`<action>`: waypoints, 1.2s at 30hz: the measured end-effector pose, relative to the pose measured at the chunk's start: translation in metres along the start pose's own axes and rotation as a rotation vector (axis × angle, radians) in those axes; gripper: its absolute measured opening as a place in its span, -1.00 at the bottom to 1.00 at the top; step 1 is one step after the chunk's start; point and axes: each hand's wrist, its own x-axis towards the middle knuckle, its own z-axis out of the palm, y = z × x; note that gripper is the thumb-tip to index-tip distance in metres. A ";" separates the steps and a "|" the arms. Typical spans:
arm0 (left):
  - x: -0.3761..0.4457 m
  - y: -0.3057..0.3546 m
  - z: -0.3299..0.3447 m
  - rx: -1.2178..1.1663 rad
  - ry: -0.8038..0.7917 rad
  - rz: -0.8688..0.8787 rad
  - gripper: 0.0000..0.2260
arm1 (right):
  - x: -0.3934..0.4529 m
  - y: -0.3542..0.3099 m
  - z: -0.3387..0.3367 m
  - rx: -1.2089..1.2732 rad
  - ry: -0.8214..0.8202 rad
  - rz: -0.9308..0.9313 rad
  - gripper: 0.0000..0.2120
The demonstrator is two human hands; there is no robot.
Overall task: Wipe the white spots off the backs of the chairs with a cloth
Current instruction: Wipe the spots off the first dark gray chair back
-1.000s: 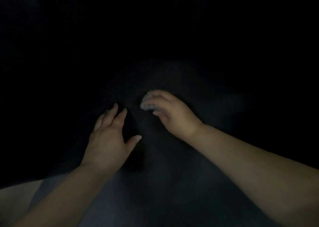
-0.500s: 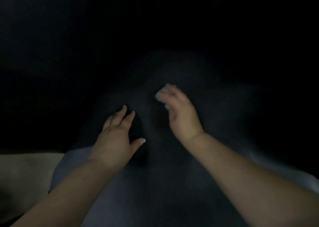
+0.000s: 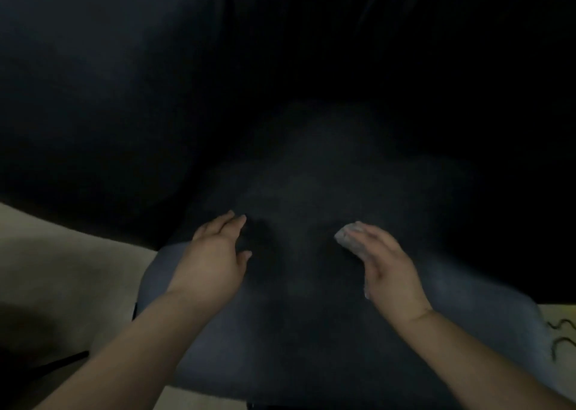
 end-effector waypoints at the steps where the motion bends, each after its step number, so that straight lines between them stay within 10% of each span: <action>1: -0.006 0.007 -0.008 0.008 -0.006 0.014 -0.48 | 0.002 -0.012 -0.005 0.024 0.037 0.096 -0.56; 9: -0.068 0.052 -0.109 0.180 0.056 0.114 -0.58 | 0.010 -0.122 -0.066 0.252 0.155 0.407 -0.50; 20: -0.130 0.064 -0.220 0.205 0.118 0.111 -0.59 | 0.012 -0.236 -0.139 0.205 0.134 0.380 -0.47; 36: -0.071 -0.055 -0.349 0.268 0.040 0.492 -0.58 | 0.047 -0.377 -0.040 0.245 0.381 0.579 -0.74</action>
